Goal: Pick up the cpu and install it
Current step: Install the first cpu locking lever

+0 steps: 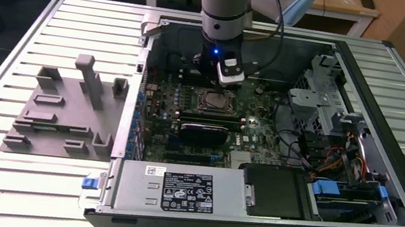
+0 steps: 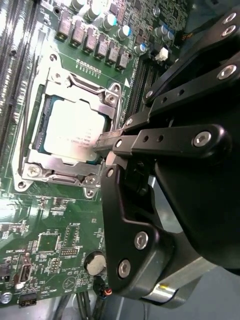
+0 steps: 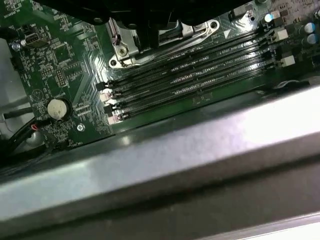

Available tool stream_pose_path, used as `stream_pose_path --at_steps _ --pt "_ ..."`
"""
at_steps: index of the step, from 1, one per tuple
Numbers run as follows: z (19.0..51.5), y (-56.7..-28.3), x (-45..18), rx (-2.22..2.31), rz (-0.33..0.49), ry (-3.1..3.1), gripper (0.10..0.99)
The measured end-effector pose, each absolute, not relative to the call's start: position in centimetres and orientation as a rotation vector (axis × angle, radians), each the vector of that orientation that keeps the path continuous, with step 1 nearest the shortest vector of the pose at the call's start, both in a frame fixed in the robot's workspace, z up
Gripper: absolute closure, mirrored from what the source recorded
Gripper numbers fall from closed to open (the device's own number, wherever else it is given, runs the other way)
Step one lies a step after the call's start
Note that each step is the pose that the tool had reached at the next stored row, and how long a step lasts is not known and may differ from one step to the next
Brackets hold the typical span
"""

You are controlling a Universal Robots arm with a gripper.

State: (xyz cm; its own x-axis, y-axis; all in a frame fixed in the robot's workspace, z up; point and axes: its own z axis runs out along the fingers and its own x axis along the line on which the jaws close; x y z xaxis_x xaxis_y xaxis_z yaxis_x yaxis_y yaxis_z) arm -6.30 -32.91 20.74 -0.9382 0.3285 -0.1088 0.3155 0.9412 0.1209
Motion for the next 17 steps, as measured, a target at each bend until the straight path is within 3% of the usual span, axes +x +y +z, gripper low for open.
stream_pose_path --at_steps 17 --pt "20.7 -34.4 -6.1 0.510 0.126 3.038 0.980"
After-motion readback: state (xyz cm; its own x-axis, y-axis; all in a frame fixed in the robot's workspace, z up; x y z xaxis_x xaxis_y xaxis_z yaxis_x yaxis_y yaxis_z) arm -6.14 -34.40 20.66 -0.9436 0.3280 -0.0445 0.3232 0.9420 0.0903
